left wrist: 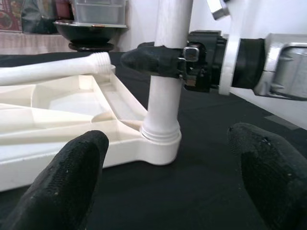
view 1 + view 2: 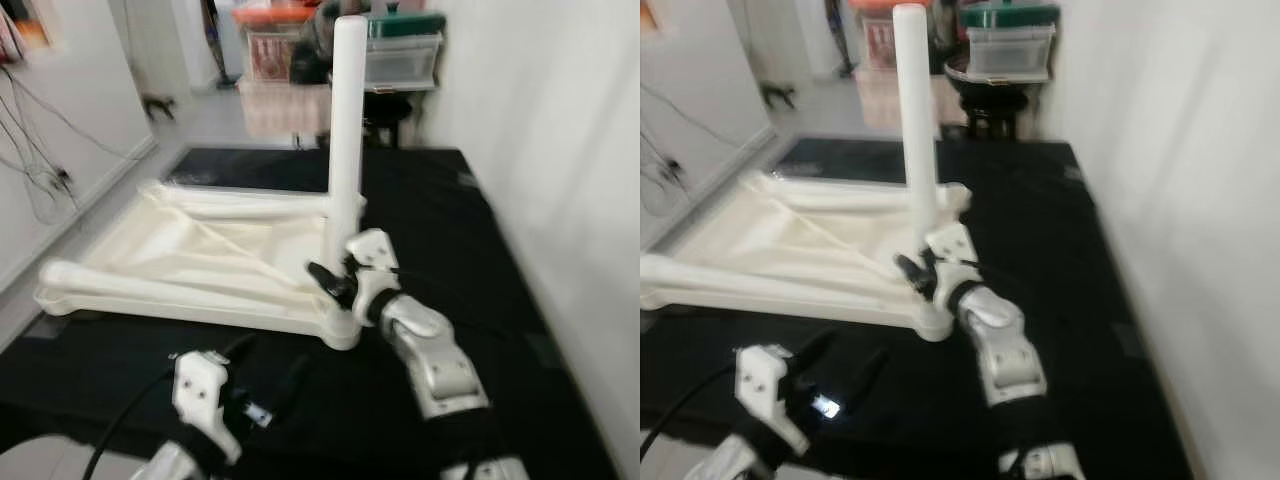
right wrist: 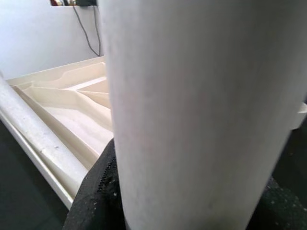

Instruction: Building children table

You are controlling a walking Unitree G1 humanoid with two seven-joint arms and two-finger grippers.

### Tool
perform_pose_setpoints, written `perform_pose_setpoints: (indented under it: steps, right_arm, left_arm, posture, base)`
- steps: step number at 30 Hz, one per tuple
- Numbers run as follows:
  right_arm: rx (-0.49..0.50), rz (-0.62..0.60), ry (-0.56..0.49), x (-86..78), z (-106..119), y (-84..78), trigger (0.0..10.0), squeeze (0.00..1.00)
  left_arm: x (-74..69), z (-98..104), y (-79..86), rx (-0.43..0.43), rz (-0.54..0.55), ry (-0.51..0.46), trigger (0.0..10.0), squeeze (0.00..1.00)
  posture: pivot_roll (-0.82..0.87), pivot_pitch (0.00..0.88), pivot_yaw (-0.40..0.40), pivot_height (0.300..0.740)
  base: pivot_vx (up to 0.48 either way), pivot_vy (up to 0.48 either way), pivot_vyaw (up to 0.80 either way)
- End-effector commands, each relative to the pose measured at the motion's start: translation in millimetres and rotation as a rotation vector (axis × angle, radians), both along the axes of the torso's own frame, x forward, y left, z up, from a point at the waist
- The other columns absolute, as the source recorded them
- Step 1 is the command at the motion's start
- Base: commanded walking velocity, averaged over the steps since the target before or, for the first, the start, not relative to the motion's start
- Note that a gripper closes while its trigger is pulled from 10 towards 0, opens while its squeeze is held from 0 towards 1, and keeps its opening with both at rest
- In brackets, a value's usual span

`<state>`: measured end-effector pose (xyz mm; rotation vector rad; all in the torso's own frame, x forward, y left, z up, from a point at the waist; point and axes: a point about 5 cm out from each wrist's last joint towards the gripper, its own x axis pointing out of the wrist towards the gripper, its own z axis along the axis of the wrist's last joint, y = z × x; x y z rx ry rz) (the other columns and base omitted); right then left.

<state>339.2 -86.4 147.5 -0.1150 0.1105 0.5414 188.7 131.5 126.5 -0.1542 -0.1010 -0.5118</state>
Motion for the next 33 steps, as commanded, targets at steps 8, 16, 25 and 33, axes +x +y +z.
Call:
perform_pose_setpoints:
  steps: [8, 16, 25, 33]
  right_arm:
    - [0.044, 0.101, 0.126, -10.3, -12, 1.0, 10.0, 1.0]
    - [0.109, 0.47, 0.021, 5.5, 22, -0.3, 10.0, 0.0]
    - [0.002, 0.712, 0.063, 14.9, 20, -3.2, 10.0, 0.0]
    - [0.039, 0.799, 0.061, 18.4, 27, 2.8, 0.0, 0.0]
  left_arm:
    - [-2.2, 0, 5.8, 0.001, 0.015, 0.009, 10.0, 0.0]
    - [-3.0, -1, 4.2, -0.003, -0.009, 0.017, 10.0, 0.0]
    - [-4.3, -3, 2.2, -0.007, -0.018, 0.022, 10.0, 0.0]
    - [-6.1, -4, 5.2, -0.001, -0.021, 0.033, 10.0, 0.0]
  posture:
    - [0.0, 0.059, 0.019, 0.74]
    - [0.0, 0.049, 0.025, 0.74]
    - [0.02, 0.039, 0.021, 0.74]
    - [0.06, 0.044, 0.038, 0.74]
  base:
    - [0.0, 0.0, 0.0]
    - [0.0, 0.0, 0.0]
    - [0.0, 0.0, 0.0]
    - [0.0, 0.0, 0.0]
